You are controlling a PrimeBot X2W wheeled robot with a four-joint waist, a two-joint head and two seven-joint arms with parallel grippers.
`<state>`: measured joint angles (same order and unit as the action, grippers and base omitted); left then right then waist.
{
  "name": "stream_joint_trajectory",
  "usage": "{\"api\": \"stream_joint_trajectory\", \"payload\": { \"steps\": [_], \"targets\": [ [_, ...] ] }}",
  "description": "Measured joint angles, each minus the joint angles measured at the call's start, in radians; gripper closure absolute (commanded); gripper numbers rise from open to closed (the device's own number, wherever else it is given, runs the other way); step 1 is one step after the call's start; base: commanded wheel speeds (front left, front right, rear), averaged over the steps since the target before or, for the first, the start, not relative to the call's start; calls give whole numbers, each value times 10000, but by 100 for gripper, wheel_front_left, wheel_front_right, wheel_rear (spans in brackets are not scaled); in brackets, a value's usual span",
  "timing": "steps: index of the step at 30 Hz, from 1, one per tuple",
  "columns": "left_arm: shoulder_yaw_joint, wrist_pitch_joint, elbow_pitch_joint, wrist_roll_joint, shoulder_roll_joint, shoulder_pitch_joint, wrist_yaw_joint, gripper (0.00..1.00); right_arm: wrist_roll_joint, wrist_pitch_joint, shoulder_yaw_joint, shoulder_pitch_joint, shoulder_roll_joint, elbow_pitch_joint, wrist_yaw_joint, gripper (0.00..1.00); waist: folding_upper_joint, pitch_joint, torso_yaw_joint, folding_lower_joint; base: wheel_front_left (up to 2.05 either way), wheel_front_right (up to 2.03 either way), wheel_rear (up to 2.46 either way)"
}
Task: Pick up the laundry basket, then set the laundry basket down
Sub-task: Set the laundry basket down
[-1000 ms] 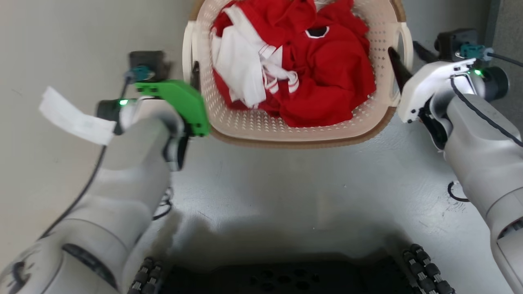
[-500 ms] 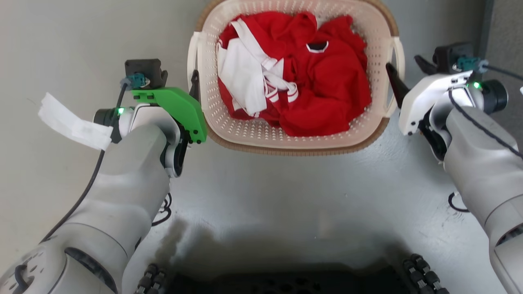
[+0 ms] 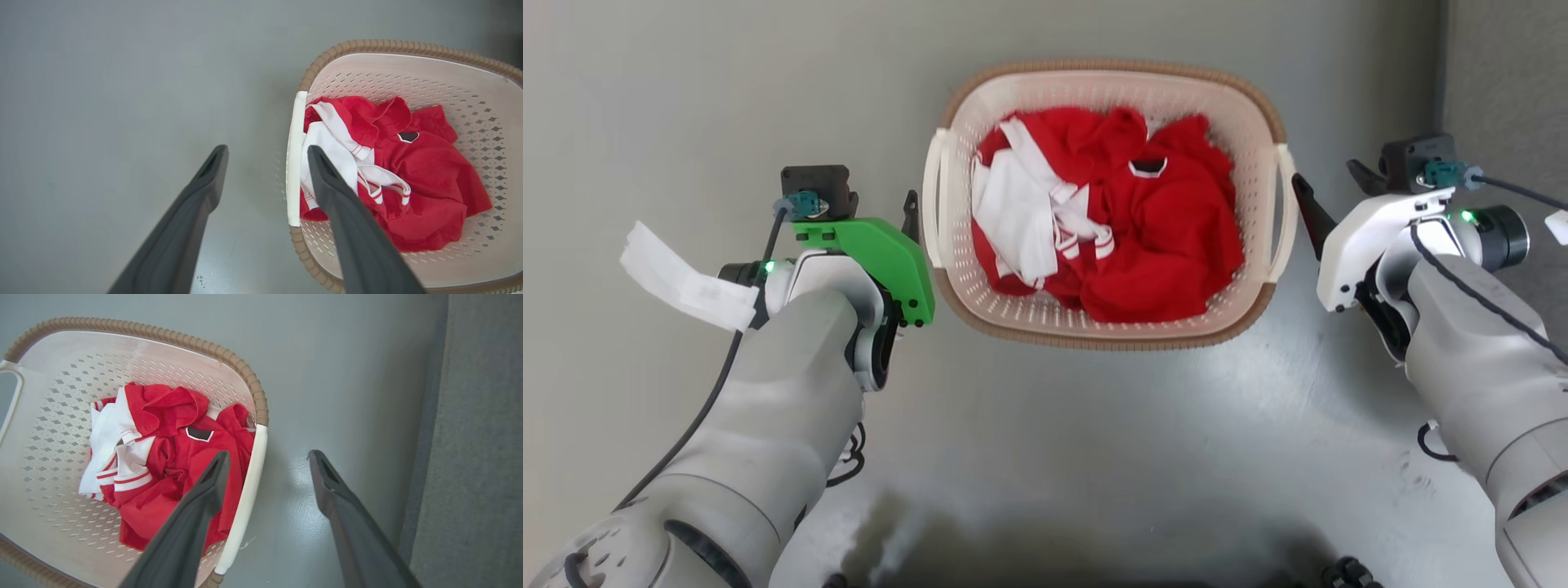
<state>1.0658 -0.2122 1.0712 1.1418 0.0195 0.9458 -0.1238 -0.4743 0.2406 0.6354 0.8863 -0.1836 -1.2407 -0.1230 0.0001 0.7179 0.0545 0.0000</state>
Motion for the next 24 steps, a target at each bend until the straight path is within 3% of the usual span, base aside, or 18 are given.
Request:
{"api": "stream_joint_trajectory", "payload": {
  "steps": [15, 24],
  "targets": [
    [458, -198, 487, -380, 10, -513, 0, 0, -190, 65, -169, -829, 430, -8, 0, 0, 0, -1990, -106, -1, 0, 0, 0],
    [623, -357, 685, -602, 12, -1068, 2, 0, -217, 67, -456, -1349, 571, 621, 107, 0, 0, -3212, -293, -1, 0, 0, 0]
  ]
}}
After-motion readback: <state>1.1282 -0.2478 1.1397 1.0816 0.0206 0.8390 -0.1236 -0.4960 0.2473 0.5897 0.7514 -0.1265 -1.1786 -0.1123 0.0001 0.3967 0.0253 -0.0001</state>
